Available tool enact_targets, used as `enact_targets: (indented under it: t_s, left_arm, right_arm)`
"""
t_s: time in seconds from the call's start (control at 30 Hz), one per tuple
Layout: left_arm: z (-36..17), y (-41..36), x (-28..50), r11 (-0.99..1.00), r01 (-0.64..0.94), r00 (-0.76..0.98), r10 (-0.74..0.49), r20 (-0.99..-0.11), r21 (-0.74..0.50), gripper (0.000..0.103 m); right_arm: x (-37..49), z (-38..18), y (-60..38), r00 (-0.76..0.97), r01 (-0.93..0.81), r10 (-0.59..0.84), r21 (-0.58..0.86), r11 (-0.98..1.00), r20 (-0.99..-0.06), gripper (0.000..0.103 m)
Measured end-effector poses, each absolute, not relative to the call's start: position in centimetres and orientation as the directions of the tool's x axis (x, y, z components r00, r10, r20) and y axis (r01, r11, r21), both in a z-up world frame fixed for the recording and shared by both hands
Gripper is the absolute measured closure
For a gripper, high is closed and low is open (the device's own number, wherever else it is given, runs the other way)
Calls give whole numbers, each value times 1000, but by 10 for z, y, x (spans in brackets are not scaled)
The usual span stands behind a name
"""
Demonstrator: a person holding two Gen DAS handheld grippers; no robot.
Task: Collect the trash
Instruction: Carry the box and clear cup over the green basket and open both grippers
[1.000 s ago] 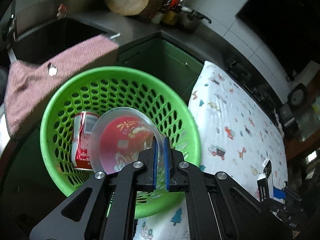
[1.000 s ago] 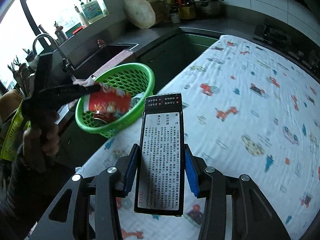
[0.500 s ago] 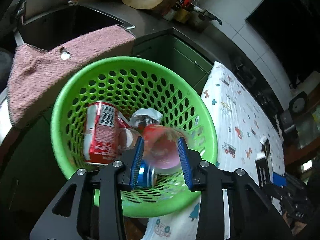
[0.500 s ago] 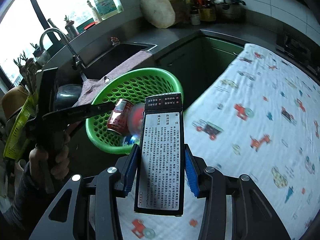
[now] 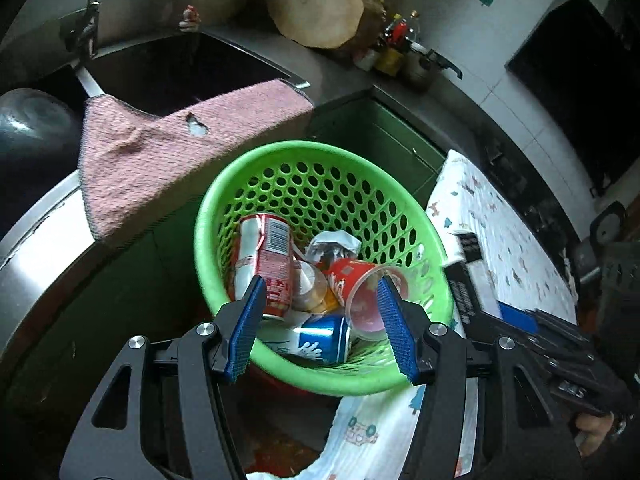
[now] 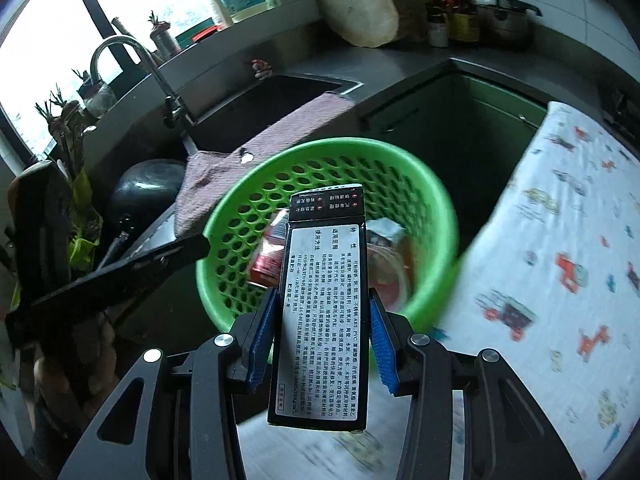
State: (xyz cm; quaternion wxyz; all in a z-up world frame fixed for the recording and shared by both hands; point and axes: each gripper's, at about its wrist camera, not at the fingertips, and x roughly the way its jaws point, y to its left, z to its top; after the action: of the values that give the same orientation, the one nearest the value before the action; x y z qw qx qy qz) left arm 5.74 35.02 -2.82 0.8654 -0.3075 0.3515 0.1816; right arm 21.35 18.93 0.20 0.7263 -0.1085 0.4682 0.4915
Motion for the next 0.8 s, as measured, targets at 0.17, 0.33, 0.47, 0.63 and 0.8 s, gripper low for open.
enact_targets:
  t_s: [0.17, 0.33, 0.47, 0.63, 0.8]
  left_arm:
    - [-19, 352, 42, 737, -538, 698, 118, -707, -409, 46]
    - [-12, 350, 33, 740, -535, 706, 129, -696, -406, 44]
    - [-11, 347, 31, 743, -533, 710, 132, -692, -406, 43]
    - [-11, 343, 31, 745, -530, 709, 128, -694, -405, 41]
    - [-7, 337, 30, 754, -526, 710, 135, -691, -393, 36]
  right_arm:
    - [208, -4, 220, 68, -822, 616, 306, 480, -785, 60]
    - [208, -11, 240, 50, -818, 630, 330, 472, -775, 60]
    - [208, -14, 247, 48, -821, 638, 333, 463, -769, 56]
    - [208, -11, 243, 57, -824, 649, 331, 459, -758, 47]
    - [204, -4, 226, 62, -835, 645, 314, 452, -762, 46]
